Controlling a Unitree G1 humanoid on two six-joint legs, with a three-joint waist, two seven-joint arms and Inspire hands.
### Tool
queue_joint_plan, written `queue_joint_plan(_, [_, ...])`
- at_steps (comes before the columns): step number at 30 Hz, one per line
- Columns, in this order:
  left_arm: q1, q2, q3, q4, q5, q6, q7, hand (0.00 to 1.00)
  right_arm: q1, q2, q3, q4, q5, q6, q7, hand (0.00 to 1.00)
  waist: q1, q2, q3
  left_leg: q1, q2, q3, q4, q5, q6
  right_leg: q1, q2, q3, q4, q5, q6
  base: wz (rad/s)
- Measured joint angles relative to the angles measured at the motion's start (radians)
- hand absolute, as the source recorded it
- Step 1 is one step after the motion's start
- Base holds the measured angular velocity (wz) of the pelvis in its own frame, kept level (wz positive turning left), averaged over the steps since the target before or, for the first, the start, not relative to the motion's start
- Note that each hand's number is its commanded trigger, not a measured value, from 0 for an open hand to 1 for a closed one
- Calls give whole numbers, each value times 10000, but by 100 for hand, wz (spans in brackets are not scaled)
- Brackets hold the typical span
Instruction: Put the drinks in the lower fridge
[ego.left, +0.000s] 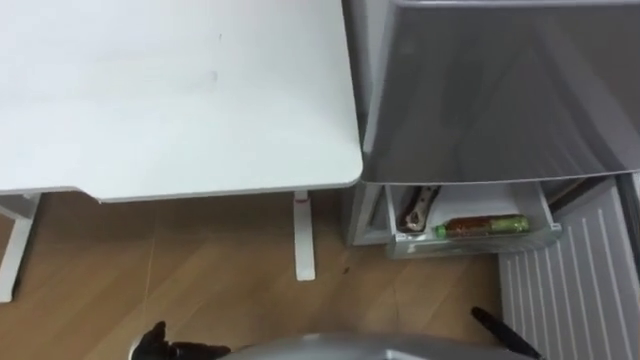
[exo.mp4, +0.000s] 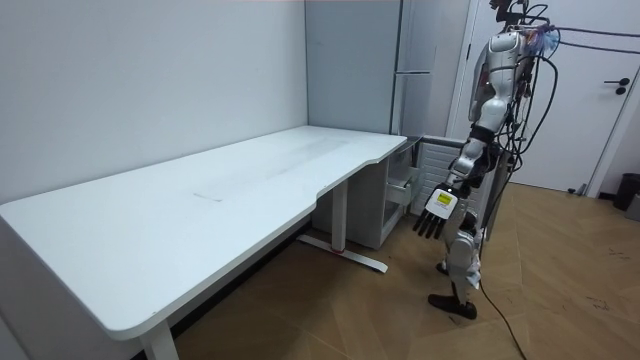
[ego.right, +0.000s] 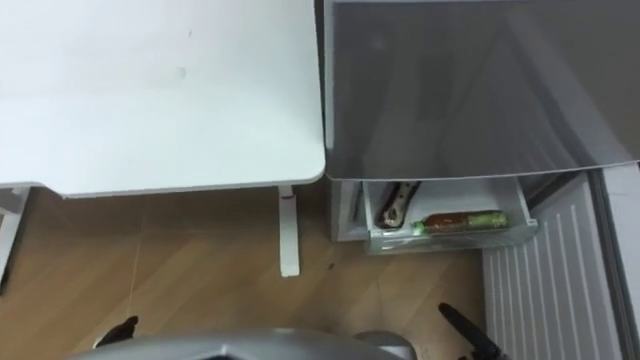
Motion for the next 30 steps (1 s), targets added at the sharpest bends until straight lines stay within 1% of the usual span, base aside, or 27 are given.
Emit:
queue_joint_plan(3, [58,0,0,-26,221,6,-23,0,1,0,-232,-145,17,-11,-286,0,-31,46,6,23,-1,18,-1,-26,6,-25,3,12,-12,-3,3,-1])
queue_joint_plan(4, [41,0,2,-26,390,4,-22,0,25,-3,-306,-307,74,-39,-387,0,-52,98,15,27,-2,19,-2,-32,8,-22,2,4,-13,-3,4,0])
queue_joint_plan(5, [42,-1,-6,-23,395,3,-22,0,27,-4,-401,-396,350,-134,-414,0,-103,75,-1,39,-2,25,-4,-37,11,3,2,0,-19,-5,5,0])
queue_joint_plan(8, [64,0,-5,-21,411,-59,-21,0,9,-9,-583,-554,1034,-400,-446,0,-142,163,-12,76,-1,29,-9,-44,9,56,2,7,-17,-19,0,0])
queue_joint_plan(11, [213,31,-6,-7,385,-184,-20,0,-36,-11,-584,-667,1544,-511,-397,0,-225,185,-7,64,2,31,-3,-45,6,51,1,-27,42,-54,-10,0])
queue_joint_plan(15, [332,53,-3,28,389,-233,-29,0,-33,-27,-794,-780,1929,-567,-310,0,-301,172,-11,7,-23,-8,45,-51,1,-4,-46,-122,159,-128,-4,3])
queue_joint_plan(17, [360,68,-3,27,468,-250,-28,0,-159,-46,-984,-797,2948,-592,-174,0,-265,171,-14,-131,-26,-2,109,-52,4,-163,-56,-122,187,-127,-4,0])
queue_joint_plan(18, [379,76,-3,28,534,-250,-29,0,-221,-52,-983,-797,3215,-626,-131,0,-265,174,-15,-176,-26,-5,129,-52,4,-215,-58,-124,202,-126,-6,0])
queue_joint_plan(19, [392,93,-2,34,571,-254,-28,0,-366,-55,-979,-796,3681,-711,5,0,-228,183,-30,-309,-27,-6,180,-51,4,-322,-71,-133,303,-128,-7,0])
queue_joint_plan(21, [247,124,-35,76,561,-270,-26,0,-689,-57,-948,-797,4084,-813,123,0,-212,199,-38,-629,-32,-13,348,-50,7,-651,-93,-150,437,-125,-14,0])
queue_joint_plan(22, [88,144,-114,300,562,-322,-30,0,-990,-54,-938,-804,4301,-897,180,0,-146,245,-42,-983,-50,-25,539,-52,10,-983,-151,-212,672,-138,-34,3])
queue_joint_plan(23, [-249,155,-233,593,582,-349,-34,0,-1324,-72,-947,-801,4630,-986,229,0,-24,334,-33,-1368,-68,-23,812,-52,11,-1405,-204,-216,958,-147,-49,0])
queue_joint_plan(24, [-444,154,-271,759,570,-380,-35,0,-1534,-89,-949,-789,4830,-1011,254,0,23,337,15,-1586,-76,-17,975,-53,13,-1636,-237,-219,1151,-160,-64,4])
queue_joint_plan(25, [-763,174,-426,1004,554,-476,-32,0,-1983,-105,-952,-770,5106,-1079,352,0,78,337,121,-2030,-93,-24,1276,-53,14,-2123,-299,-233,1561,-193,-82,4])
queue_joint_plan(26, [-1036,173,-533,1146,556,-487,-30,0,-2414,-115,-953,-736,5258,-1183,464,0,85,352,192,-2440,-112,-31,1550,-55,15,-2585,-346,-216,1931,-229,-99,5])
queue_joint_plan(27, [-1186,171,-619,1229,557,-490,-24,0,-2638,-120,-939,-724,5342,-1230,536,0,170,373,218,-2699,-120,-34,1695,-59,24,-2836,-370,-204,2091,-247,-115,0])
queue_joint_plan(28, [-1475,153,-776,1413,558,-537,-9,0,-3005,-127,-928,-700,5561,-1325,645,0,301,399,260,-3148,-122,-25,1982,-97,83,-3311,-388,-172,2350,-283,-157,0])
queue_joint_plan(29, [-1717,144,-901,1606,543,-646,-1,0,-3340,-122,-886,-657,5760,-1384,751,0,405,428,306,-3614,-118,-33,2298,-101,87,-3738,-409,-153,2653,-297,-180,0])
queue_joint_plan(30, [-1844,147,-932,1746,521,-715,10,0,-3445,-109,-834,-653,5870,-1397,784,0,479,428,313,-3827,-121,-31,2448,-107,90,-3971,-428,-134,2820,-323,-199,6])
